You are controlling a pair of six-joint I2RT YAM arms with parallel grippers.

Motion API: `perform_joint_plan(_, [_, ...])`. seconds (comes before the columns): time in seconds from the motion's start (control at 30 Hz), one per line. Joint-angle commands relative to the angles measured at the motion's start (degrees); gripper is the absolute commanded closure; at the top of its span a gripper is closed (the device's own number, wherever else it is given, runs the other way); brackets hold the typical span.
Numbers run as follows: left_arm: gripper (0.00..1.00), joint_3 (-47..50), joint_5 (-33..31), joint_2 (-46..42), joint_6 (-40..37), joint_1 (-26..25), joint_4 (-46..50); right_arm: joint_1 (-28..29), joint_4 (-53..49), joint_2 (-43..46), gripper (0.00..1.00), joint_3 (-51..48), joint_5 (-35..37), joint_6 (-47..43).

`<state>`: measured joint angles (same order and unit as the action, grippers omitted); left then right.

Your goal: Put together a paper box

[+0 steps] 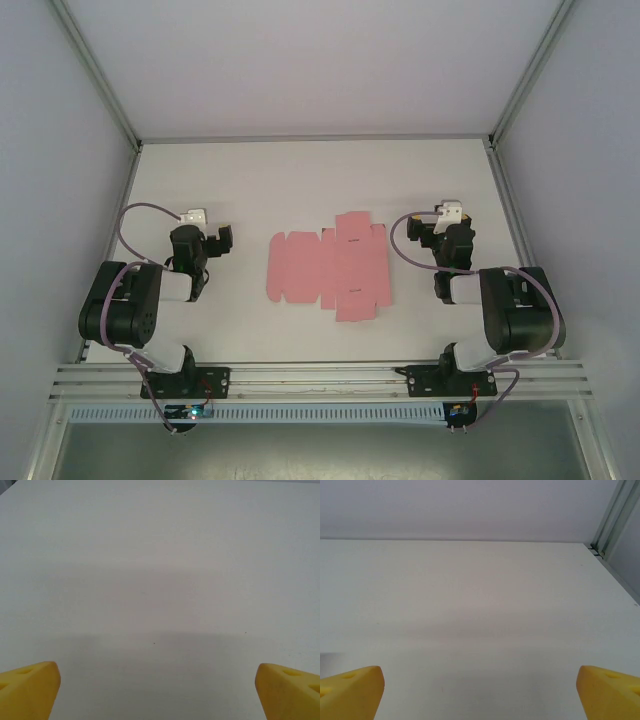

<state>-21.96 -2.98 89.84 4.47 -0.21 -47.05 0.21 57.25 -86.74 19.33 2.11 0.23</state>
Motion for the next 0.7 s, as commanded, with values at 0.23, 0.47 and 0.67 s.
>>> perform_joint_plan(0.23, [0.0, -0.7, -0.1, -0.7, -1.5, 0.7, -2.7, 0.1, 2.1, -0.2, 0.02, -0.6, 0.4, 0.9])
perform_joint_plan(0.47, [0.0, -1.9, 0.7, -1.9, -1.7, 0.7, -0.2, 0.0, 1.4, 0.0, 0.02, -0.2, 0.7, 1.2])
perform_joint_plan(0.67, [0.0, -7.2, -1.8, -12.1, -0.6, 0.7, 17.2, -0.3, -0.6, 3.0, 0.02, -0.6, 5.3, 2.8])
